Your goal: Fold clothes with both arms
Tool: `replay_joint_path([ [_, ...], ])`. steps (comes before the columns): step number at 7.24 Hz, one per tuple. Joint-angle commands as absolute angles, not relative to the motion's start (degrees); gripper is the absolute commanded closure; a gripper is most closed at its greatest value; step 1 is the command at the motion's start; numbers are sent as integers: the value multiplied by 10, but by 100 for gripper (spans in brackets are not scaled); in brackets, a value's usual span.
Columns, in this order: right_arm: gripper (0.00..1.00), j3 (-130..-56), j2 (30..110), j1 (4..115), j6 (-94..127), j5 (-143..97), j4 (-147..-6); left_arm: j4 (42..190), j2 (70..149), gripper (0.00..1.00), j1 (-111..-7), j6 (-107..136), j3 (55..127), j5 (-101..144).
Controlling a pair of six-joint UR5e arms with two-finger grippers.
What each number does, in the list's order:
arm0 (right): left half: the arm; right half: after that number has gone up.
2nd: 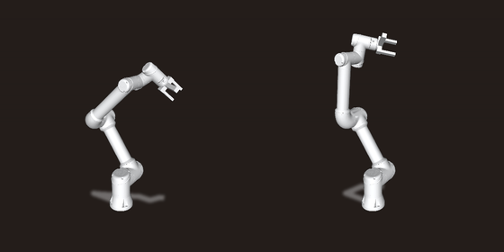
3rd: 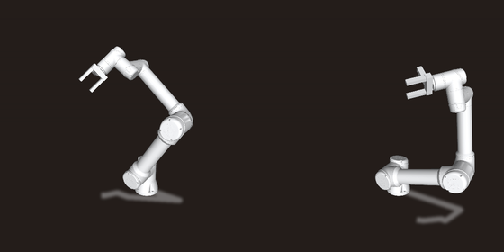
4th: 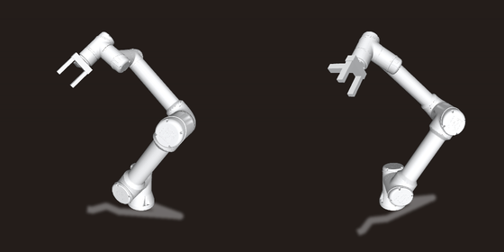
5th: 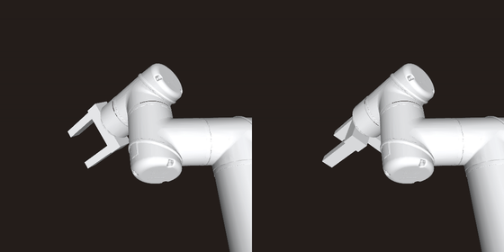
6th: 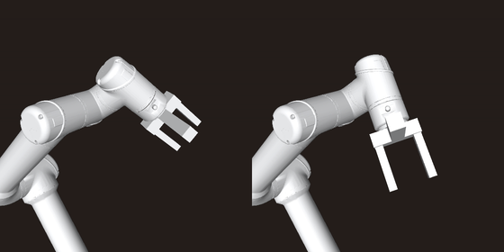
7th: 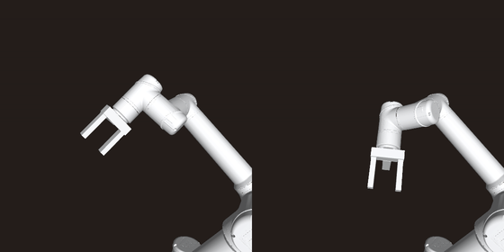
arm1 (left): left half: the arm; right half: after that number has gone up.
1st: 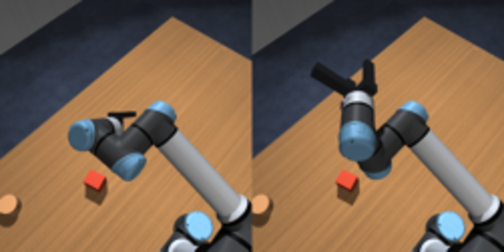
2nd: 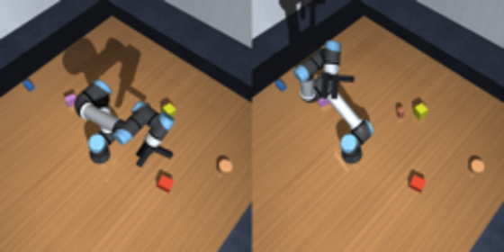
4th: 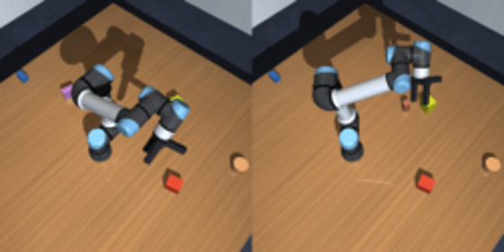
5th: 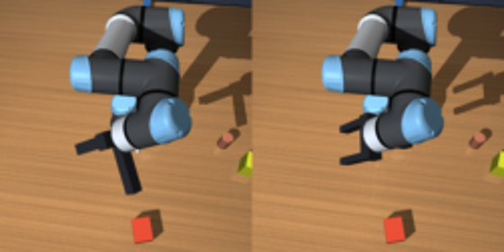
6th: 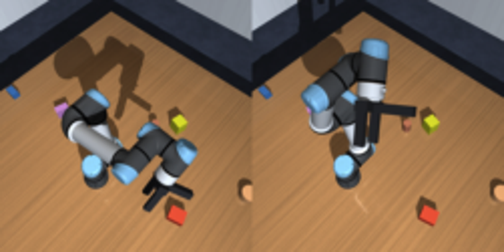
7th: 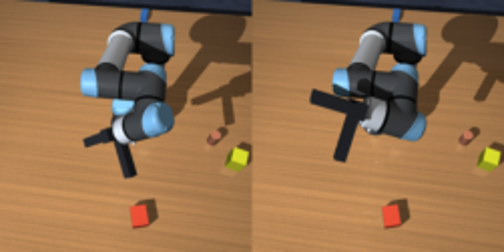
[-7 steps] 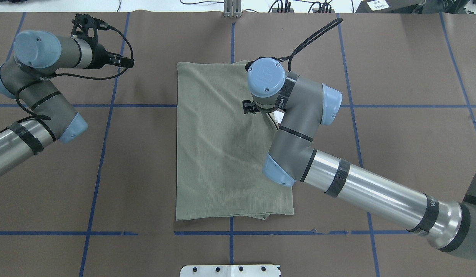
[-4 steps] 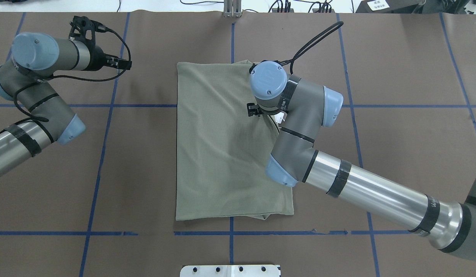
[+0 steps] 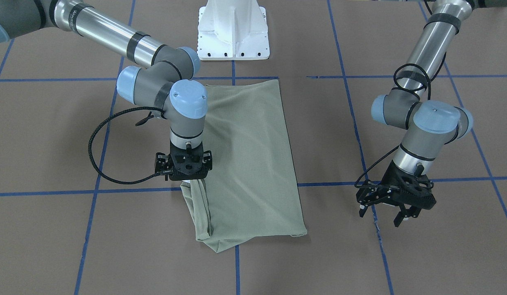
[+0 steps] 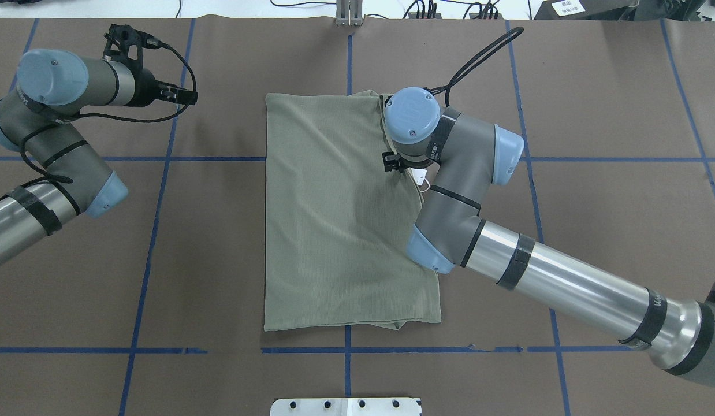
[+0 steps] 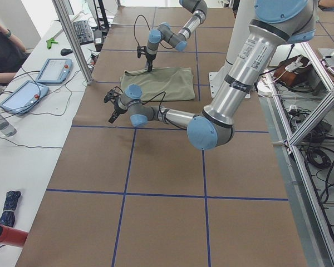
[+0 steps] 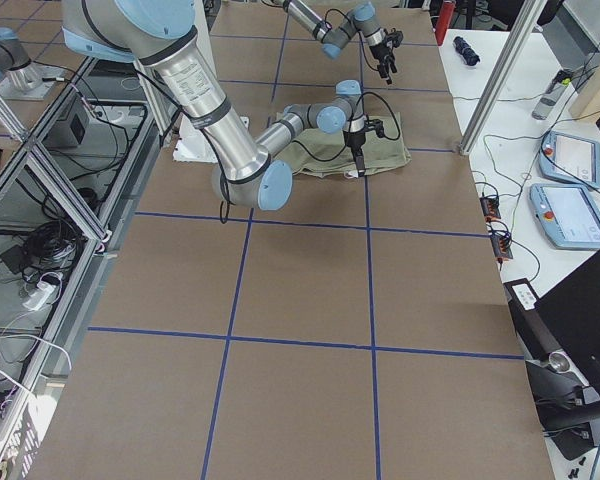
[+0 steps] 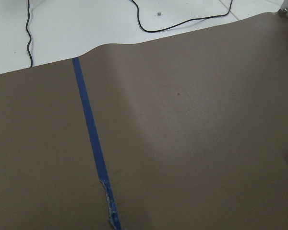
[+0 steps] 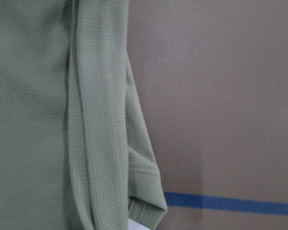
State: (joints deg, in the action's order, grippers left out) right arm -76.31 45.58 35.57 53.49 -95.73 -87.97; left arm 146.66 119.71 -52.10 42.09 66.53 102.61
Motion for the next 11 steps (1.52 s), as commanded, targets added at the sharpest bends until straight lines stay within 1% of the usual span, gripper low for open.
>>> replay_joint_path([
  [1,0,-764,480,383,494,-958,-898,1466,1197,0,-521,421,665,1026],
  [3,0,-772,507,404,461,-960,-892,1467,1197,0,-520,421,668,1027],
  [4,0,-786,505,407,466,-969,-888,1473,1197,0,-520,422,671,1027],
  [5,0,-821,510,409,475,-991,-876,1477,1197,0,-520,454,678,1038],
  [6,0,-866,541,407,517,-1004,-841,1475,1196,0,-519,513,693,1085],
  [7,0,-906,578,384,593,-1005,-769,1475,1170,0,-505,575,747,1098],
  [8,0,-938,609,368,643,-1006,-721,1470,1126,0,-464,624,829,1093],
  [9,0,-976,644,342,754,-990,-684,1470,1085,0,-429,668,900,1087],
  [10,0,-1040,693,308,817,-959,-652,1470,1038,0,-387,721,977,1073],
  [11,0,-1111,745,258,889,-911,-651,1470,994,0,-329,784,1043,1026],
])
